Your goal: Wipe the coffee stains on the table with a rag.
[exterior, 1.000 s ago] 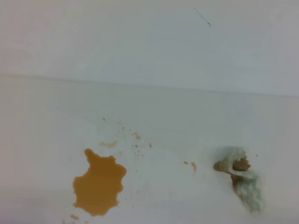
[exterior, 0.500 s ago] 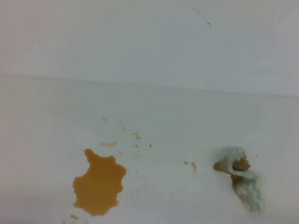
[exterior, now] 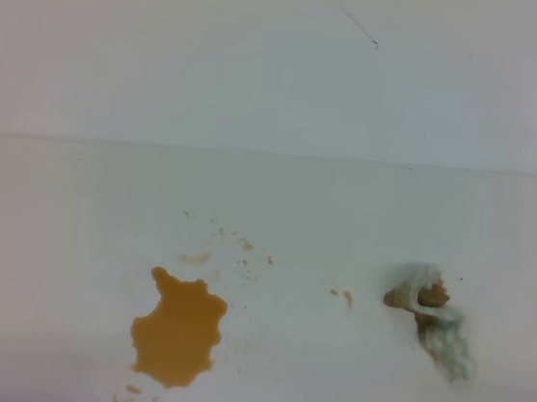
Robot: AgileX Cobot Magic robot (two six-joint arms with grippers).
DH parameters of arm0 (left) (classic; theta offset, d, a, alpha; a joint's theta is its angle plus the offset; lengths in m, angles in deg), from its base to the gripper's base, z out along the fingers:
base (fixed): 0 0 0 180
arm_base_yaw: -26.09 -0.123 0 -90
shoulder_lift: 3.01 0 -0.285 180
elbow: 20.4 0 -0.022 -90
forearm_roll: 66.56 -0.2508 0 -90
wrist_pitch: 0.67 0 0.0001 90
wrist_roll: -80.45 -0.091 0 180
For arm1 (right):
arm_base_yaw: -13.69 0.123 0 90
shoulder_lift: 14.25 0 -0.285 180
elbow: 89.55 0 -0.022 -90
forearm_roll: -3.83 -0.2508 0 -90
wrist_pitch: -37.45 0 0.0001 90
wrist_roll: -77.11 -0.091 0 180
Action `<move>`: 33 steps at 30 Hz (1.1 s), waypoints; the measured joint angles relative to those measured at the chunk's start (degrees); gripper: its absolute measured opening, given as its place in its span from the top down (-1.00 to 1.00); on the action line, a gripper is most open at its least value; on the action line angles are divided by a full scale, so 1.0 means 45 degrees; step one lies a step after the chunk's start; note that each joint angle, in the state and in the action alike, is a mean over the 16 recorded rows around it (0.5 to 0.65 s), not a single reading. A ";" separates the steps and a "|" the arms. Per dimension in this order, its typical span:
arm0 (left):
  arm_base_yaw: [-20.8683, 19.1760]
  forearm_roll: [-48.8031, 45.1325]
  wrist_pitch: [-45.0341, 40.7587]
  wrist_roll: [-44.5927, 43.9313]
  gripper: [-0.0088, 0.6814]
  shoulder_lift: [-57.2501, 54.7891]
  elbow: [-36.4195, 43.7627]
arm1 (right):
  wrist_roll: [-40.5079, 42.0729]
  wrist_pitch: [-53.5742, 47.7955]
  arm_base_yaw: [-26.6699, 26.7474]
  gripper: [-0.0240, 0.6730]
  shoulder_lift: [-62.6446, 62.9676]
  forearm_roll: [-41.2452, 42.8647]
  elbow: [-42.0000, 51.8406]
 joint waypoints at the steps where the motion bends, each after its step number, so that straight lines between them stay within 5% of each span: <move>1: 0.0000 0.0000 0.0000 0.0000 0.97 0.0000 0.0000 | 0.0000 0.0000 0.0000 0.94 0.0000 0.0000 0.0000; 23: 0.0009 0.0000 0.0013 0.0000 0.97 0.0023 0.0000 | -0.0001 0.0187 0.0000 0.94 0.0019 -0.0032 0.0026; 33: 0.0205 0.0000 0.0023 0.0000 0.97 0.0036 0.0000 | 0.0011 0.2376 0.0000 0.94 0.0019 -0.0112 0.0026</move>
